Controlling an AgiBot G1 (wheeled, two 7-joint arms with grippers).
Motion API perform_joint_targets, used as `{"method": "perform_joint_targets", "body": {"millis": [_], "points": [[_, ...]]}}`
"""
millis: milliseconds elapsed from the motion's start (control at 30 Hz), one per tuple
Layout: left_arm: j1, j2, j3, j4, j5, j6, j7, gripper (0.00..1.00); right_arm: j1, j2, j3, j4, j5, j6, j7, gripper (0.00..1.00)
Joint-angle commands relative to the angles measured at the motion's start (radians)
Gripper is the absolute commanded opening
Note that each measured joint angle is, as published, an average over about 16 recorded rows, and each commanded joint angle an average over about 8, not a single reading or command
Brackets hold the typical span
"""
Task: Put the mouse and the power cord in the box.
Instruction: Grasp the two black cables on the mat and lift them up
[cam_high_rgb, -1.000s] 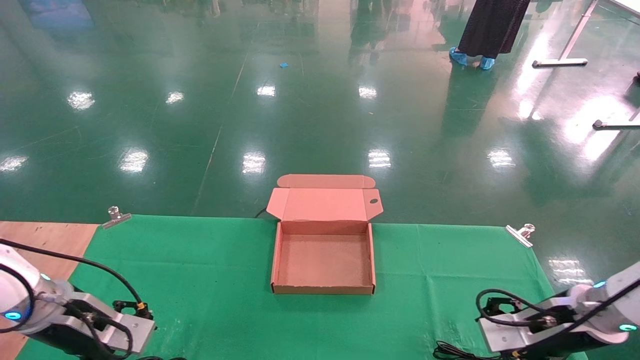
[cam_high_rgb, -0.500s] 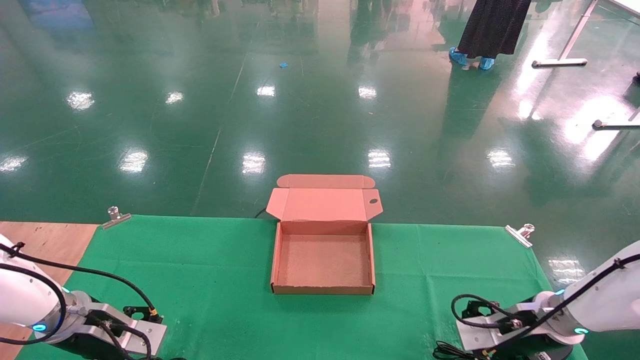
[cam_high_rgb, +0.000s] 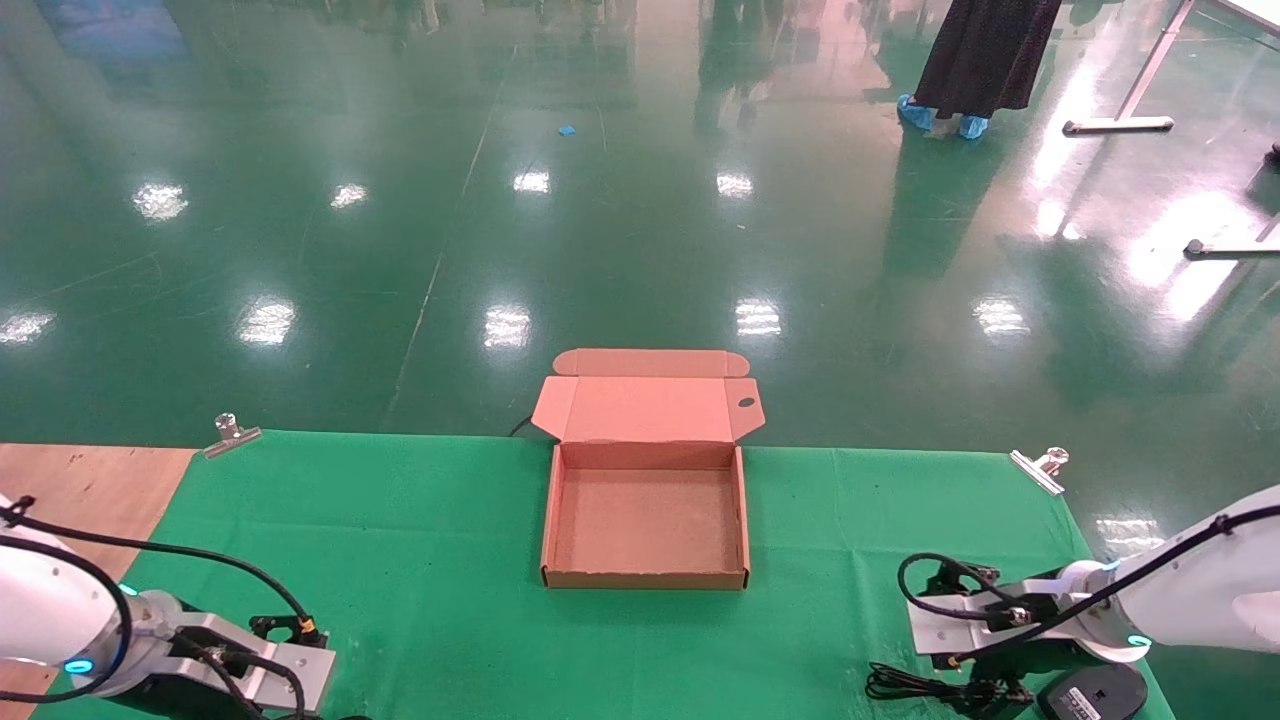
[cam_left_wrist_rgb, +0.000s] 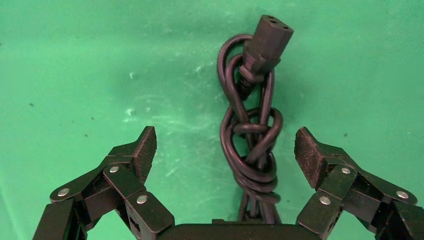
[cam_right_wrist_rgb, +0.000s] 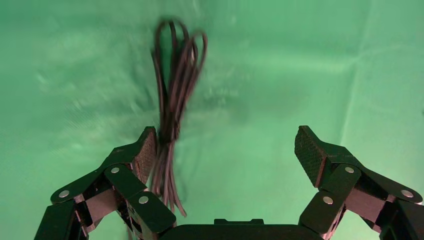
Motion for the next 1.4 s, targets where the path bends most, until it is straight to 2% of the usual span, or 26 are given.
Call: {"method": "perform_joint_targets", "body": {"millis": [33, 133, 267, 367, 533, 700, 733, 767, 900, 967, 1000, 1033, 1400], "points": [[-0.002, -0.004, -0.003, 0.007, -0.004, 0.003, 0.005, 1.00, 0.008, 0.000, 0.006, -0.011, 0.010, -0.017, -0.005, 1.00], [-0.005, -0.011, -0.004, 0.014, -0.007, 0.013, 0.010, 1.00, 0.015, 0.006, 0.012, -0.023, 0.020, -0.077, -0.020, 0.96], [-0.007, -0.016, -0.006, 0.020, -0.009, 0.025, 0.014, 1.00, 0.020, 0.013, 0.014, -0.038, 0.025, -0.149, -0.040, 0.81], [-0.007, -0.017, -0.009, 0.023, -0.013, 0.029, 0.016, 1.00, 0.021, 0.017, 0.014, -0.048, 0.025, -0.173, -0.050, 0.70], [-0.006, -0.017, -0.012, 0.024, -0.017, 0.028, 0.019, 1.00, 0.021, 0.017, 0.013, -0.056, 0.025, -0.137, -0.054, 0.68], [-0.005, -0.014, -0.013, 0.025, -0.019, 0.015, 0.018, 1.00, 0.015, 0.007, 0.013, -0.058, 0.023, -0.058, -0.051, 0.52], [-0.005, -0.014, -0.013, 0.025, -0.019, 0.011, 0.018, 0.97, 0.014, 0.005, 0.013, -0.059, 0.023, -0.045, -0.051, 0.46], [-0.005, -0.014, -0.013, 0.026, -0.019, 0.006, 0.017, 0.87, 0.012, 0.003, 0.013, -0.059, 0.023, -0.033, -0.050, 0.38], [-0.002, -0.014, -0.014, 0.025, -0.020, -0.016, 0.017, 0.37, 0.005, -0.004, 0.014, -0.063, 0.024, -0.006, -0.051, 0.13], [0.000, -0.015, -0.014, 0.024, -0.020, -0.029, 0.018, 0.12, 0.002, -0.005, 0.015, -0.065, 0.025, -0.005, -0.052, 0.03], [0.001, -0.015, -0.014, 0.024, -0.020, -0.035, 0.019, 0.03, 0.001, -0.005, 0.015, -0.067, 0.026, -0.005, -0.052, 0.00], [0.002, -0.015, -0.014, 0.024, -0.020, -0.040, 0.019, 0.00, 0.000, -0.005, 0.016, -0.068, 0.026, -0.007, -0.053, 0.00], [0.007, -0.014, -0.012, 0.024, -0.017, -0.069, 0.025, 0.00, 0.005, 0.003, 0.018, -0.074, 0.029, -0.034, -0.063, 0.00]]}}
